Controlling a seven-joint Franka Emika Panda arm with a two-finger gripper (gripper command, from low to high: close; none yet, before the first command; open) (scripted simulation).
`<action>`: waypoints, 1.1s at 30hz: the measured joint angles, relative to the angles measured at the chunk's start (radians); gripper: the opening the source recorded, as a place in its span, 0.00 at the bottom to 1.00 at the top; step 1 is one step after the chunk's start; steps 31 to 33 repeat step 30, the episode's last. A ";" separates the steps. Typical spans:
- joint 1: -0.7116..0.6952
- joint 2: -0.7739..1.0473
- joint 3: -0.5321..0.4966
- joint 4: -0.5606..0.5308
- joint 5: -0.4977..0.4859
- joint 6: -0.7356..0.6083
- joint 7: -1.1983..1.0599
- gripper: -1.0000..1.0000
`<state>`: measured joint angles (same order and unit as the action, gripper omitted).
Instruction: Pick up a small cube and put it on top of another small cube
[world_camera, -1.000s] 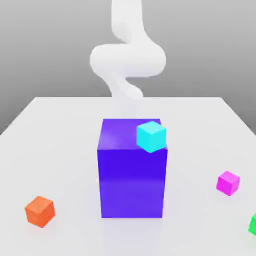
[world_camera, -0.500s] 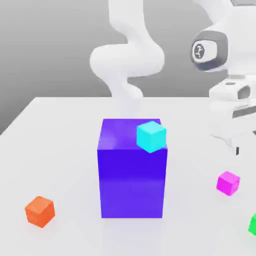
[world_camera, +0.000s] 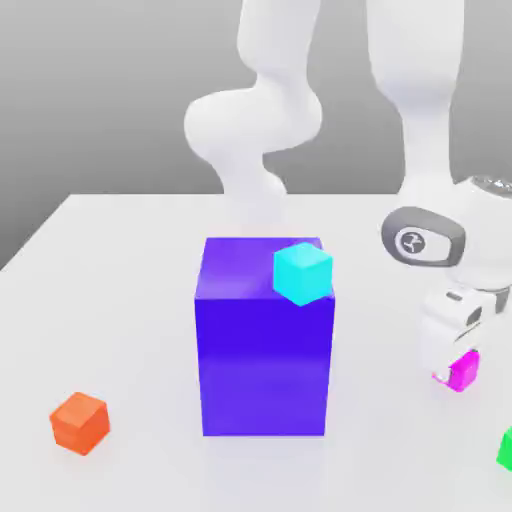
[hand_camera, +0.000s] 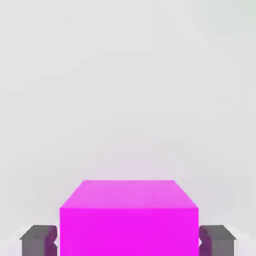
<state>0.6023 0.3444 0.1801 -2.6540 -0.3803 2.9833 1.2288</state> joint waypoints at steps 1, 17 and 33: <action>0.000 0.000 0.000 0.000 -0.001 0.000 0.001 0.00; -0.198 -0.127 0.164 0.208 0.229 -0.338 -0.501 0.00; -0.223 0.089 0.102 0.425 0.139 -0.349 -0.696 1.00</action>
